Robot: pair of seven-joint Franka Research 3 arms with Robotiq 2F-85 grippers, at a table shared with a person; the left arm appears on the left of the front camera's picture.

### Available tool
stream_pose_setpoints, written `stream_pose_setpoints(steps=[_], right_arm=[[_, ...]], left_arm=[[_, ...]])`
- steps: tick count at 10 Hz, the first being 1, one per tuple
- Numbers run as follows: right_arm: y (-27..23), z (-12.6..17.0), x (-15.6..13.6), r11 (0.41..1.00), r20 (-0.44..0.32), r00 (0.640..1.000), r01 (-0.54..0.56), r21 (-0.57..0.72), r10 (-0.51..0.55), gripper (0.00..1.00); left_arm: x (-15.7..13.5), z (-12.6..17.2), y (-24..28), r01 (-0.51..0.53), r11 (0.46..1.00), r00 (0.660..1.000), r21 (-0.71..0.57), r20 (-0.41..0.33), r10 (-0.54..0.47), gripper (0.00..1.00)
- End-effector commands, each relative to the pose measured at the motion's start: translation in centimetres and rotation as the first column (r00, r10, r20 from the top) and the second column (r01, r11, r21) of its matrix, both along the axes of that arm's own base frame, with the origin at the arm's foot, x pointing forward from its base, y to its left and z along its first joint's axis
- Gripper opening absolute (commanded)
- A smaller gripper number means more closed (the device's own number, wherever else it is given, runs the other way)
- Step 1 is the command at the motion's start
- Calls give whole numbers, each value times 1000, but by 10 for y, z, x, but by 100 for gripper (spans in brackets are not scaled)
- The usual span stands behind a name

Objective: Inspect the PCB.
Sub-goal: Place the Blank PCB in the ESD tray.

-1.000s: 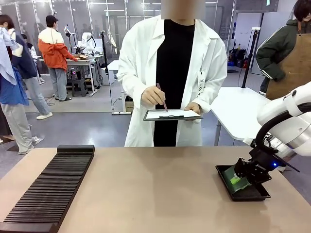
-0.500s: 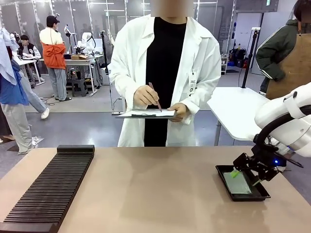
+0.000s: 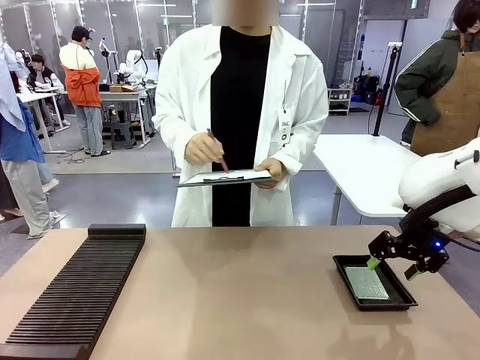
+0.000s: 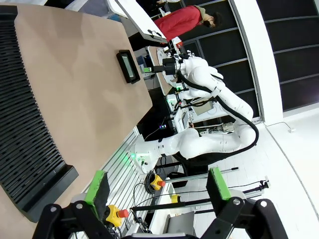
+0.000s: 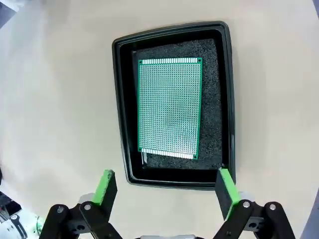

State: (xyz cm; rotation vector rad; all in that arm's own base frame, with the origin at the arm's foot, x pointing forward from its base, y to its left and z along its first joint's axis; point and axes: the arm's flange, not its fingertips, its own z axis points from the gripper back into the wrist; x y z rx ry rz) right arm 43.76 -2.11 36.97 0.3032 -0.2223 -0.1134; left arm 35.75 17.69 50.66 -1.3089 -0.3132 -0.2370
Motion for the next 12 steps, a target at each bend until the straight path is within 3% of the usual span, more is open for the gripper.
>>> stream_pose_setpoints(steps=[1,12], right_arm=[[-2,-8,6,1000,-10,1000,-7,6,7,100],[-2,-8,6,1000,-10,1000,-7,6,7,100]], left_arm=[[0,2,0,11,1000,1000,-10,-3,-11,100],[0,2,0,11,1000,1000,-10,-3,-11,100]])
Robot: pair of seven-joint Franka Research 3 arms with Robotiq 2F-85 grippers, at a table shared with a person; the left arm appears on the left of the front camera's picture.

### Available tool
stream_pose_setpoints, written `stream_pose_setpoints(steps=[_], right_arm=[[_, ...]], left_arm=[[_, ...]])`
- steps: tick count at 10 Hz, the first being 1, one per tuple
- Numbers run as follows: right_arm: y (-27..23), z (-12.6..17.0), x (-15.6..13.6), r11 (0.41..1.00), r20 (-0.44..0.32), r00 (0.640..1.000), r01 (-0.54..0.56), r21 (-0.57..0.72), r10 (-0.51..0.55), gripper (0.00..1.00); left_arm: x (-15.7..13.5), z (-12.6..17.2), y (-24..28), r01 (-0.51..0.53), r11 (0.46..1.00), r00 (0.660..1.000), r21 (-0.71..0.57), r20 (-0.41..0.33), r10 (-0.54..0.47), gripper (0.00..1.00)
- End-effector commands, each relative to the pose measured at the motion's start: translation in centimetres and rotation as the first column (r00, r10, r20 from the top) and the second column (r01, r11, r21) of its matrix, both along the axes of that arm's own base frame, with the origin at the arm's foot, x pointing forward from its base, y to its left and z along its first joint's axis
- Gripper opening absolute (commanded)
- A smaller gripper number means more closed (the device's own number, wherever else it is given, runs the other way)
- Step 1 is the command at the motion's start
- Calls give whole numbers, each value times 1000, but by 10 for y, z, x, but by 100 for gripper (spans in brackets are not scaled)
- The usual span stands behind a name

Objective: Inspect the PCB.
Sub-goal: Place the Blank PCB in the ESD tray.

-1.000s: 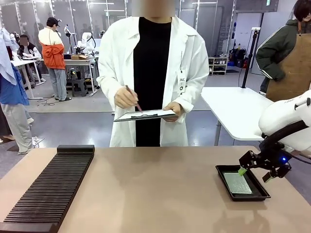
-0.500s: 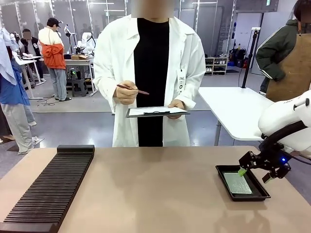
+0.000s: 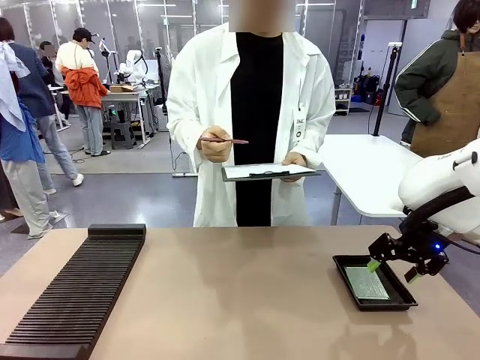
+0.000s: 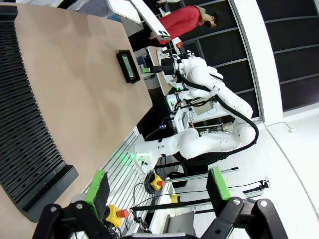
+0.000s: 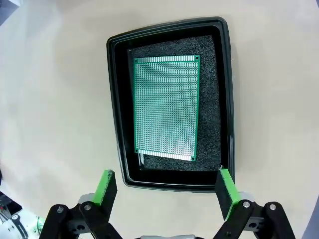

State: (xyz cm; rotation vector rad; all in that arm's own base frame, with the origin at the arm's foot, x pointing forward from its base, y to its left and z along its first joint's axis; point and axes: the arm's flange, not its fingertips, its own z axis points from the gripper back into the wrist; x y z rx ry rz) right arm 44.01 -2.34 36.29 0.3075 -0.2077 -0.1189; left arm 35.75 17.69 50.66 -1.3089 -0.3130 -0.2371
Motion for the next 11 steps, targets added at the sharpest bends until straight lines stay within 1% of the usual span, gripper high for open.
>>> stream_pose_setpoints(steps=[1,3,4,5,6,7,8,9,10,11], right_arm=[[0,-1,4,1000,5,1000,-9,1,9,100],[0,0,0,1000,0,1000,0,0,0,100],[-23,30,-6,995,24,998,58,76,-60,100],[-51,55,-12,975,29,990,130,180,-138,100],[-81,75,-22,949,17,984,169,268,-180,100],[-105,87,-30,898,-23,983,176,404,-182,100],[-133,95,-41,828,-63,974,218,517,-218,100],[-152,103,-52,768,-90,970,234,596,-225,100],[-169,111,-61,705,-100,966,241,667,-236,100],[-184,122,-72,657,-91,967,228,718,-237,100]], left_arm=[[0,2,0,11,1000,1000,-10,-3,-11,100],[0,2,0,11,1000,1000,-10,-3,-11,100],[0,2,0,11,1000,1000,-10,-3,-11,100],[0,2,0,11,1000,1000,-10,-3,-11,100],[0,2,0,11,1000,1000,-10,-3,-11,100],[0,2,0,11,1000,1000,-10,-3,-11,100],[0,2,0,11,1000,1000,-10,-3,-11,100],[0,2,0,11,1000,1000,-10,-3,-11,100],[0,2,0,11,1000,1000,-10,-3,-11,100],[0,2,0,11,1000,1000,-10,-3,-11,100]])
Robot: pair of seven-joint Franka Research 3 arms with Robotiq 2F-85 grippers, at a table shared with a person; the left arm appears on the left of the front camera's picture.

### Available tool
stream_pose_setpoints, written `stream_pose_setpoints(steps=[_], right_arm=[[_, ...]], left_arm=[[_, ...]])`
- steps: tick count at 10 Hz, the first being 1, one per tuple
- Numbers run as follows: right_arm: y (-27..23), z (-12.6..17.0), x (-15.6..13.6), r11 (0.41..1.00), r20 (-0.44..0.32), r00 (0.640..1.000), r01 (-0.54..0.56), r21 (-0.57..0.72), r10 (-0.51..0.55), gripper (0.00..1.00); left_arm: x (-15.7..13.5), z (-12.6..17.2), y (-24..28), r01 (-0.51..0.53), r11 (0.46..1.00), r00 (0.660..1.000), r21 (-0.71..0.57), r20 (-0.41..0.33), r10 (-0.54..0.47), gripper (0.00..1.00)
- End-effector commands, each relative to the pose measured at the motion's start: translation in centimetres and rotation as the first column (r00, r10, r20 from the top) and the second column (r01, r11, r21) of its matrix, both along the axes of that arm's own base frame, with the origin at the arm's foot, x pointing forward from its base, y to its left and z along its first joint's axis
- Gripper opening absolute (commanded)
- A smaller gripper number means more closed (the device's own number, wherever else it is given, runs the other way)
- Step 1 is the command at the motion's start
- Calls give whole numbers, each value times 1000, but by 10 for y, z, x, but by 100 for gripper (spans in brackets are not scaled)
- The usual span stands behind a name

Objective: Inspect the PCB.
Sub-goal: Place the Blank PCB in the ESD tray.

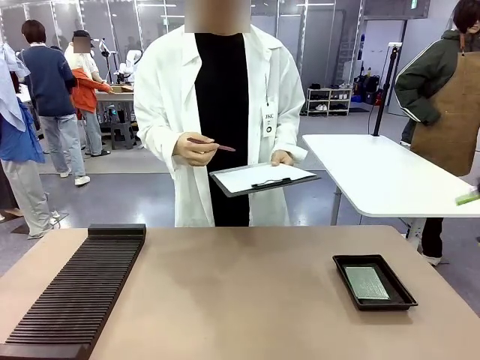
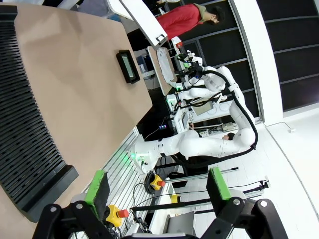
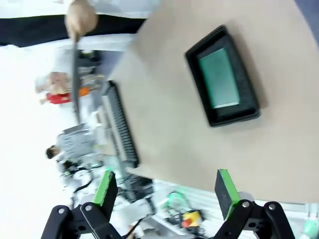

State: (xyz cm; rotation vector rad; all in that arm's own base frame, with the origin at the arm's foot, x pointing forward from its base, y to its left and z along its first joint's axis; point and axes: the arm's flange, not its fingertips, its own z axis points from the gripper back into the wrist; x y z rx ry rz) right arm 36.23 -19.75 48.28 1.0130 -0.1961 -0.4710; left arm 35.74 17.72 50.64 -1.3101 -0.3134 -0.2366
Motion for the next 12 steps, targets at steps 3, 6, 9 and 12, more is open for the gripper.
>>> stream_pose_setpoints(steps=[3,6,9,12], right_arm=[[-35,27,-28,954,119,991,-92,286,60,100],[-33,31,-42,947,140,988,-109,304,69,100],[-34,35,-49,946,131,990,-96,310,58,100],[-34,35,-49,946,131,990,-96,310,58,100]], left_arm=[[0,2,0,11,1000,1000,-9,-3,-11,100],[0,2,0,11,1000,1000,-9,-3,-11,100],[0,2,0,11,1000,1000,-9,-3,-11,100],[0,2,0,11,1000,1000,-9,-3,-11,100]])
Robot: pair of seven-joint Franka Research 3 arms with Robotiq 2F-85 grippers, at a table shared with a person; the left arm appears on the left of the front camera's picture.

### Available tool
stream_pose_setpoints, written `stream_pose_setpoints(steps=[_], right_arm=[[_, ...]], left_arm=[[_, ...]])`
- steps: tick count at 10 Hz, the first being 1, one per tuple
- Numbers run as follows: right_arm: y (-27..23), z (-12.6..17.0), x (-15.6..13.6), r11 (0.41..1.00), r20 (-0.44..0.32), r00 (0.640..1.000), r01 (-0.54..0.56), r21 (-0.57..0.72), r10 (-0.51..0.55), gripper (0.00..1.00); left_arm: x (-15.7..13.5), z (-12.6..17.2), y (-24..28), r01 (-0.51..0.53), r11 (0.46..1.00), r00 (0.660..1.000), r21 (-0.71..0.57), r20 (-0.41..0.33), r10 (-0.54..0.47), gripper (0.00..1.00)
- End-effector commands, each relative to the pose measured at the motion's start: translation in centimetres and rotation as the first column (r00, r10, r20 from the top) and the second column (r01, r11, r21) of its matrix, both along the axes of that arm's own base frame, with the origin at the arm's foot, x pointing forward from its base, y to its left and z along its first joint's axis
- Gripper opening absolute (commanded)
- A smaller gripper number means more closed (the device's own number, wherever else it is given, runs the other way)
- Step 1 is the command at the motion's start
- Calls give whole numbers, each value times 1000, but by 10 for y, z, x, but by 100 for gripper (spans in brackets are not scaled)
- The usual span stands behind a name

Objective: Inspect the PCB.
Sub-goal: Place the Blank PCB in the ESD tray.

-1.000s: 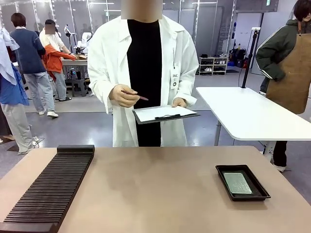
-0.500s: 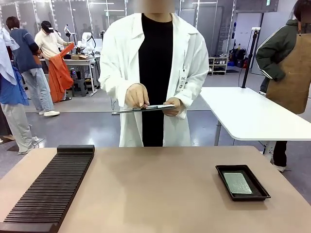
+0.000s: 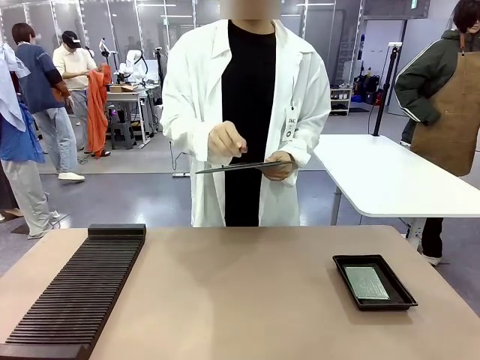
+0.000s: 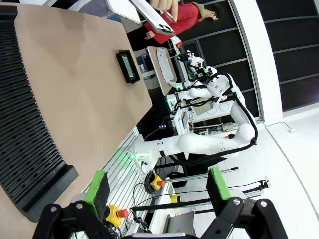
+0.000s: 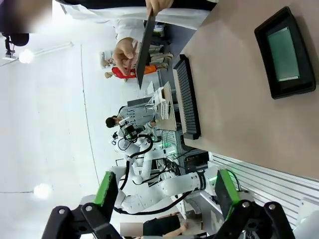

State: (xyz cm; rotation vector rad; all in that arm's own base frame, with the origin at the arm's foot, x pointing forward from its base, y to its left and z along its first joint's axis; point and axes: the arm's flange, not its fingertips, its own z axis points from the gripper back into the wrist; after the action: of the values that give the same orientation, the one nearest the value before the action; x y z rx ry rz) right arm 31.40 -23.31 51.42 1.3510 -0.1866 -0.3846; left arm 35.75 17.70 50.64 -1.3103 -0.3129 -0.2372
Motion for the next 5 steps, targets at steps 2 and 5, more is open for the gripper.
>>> stream_pose_setpoints(steps=[2,5], right_arm=[[1,4,0,1000,10,1000,-3,8,3,100],[1,4,0,1000,10,1000,-3,8,3,100]], left_arm=[[0,2,0,10,1000,1000,-9,-3,-10,100],[0,2,0,10,1000,1000,-9,-3,-10,100]])
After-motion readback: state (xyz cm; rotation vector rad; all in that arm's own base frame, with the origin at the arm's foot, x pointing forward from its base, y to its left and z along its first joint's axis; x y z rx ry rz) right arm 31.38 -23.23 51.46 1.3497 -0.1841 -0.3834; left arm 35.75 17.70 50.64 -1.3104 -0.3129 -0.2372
